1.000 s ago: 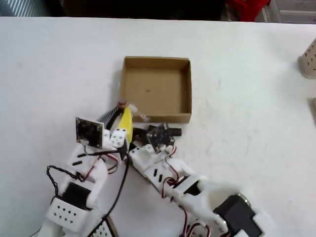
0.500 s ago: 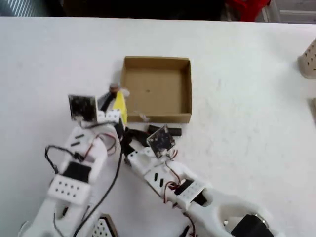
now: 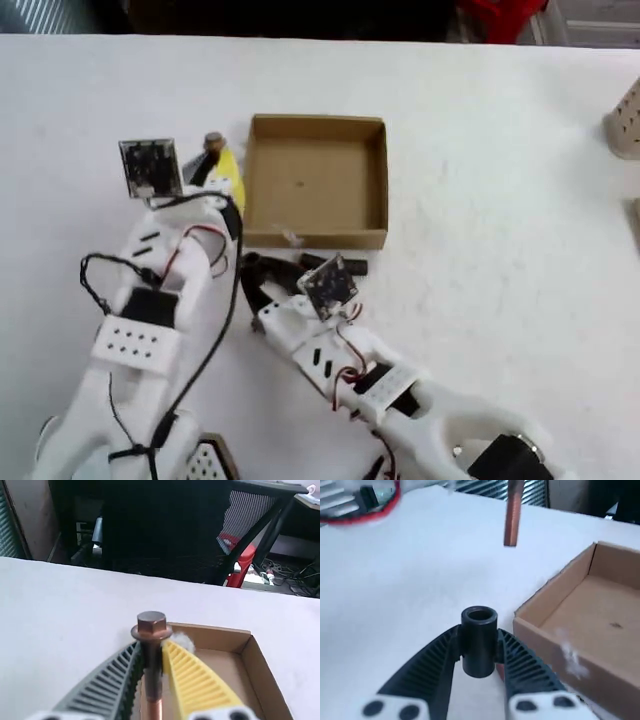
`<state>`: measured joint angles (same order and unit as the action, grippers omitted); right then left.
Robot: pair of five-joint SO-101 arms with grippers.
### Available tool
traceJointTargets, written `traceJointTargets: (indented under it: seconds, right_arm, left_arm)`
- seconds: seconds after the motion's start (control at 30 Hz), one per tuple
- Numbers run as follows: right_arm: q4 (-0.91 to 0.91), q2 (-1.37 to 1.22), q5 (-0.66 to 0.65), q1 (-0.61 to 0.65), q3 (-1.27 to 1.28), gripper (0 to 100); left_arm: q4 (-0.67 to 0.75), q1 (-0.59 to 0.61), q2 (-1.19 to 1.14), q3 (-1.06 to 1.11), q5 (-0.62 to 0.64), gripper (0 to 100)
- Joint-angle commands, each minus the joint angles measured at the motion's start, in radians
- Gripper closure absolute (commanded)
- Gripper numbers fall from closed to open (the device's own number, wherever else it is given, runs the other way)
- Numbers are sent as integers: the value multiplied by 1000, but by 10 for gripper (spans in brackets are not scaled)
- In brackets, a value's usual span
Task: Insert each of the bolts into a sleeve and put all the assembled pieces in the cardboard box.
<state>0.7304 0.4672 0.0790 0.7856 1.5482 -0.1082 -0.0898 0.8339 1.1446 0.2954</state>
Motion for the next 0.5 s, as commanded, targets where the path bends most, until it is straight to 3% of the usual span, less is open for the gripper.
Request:
traceJointTargets:
  seconds: [0.0, 0.27, 0.47]
  right_arm:
    - [74, 30, -6, -33, -6, 982]
    - [191, -97, 60, -31, -52, 982]
    - [475, -433, 58, -30, -140, 982]
  left_arm:
    - [69, 4, 134, 57, 8, 978]
    - [71, 8, 159, 72, 8, 978]
    - [63, 13, 163, 75, 0, 978]
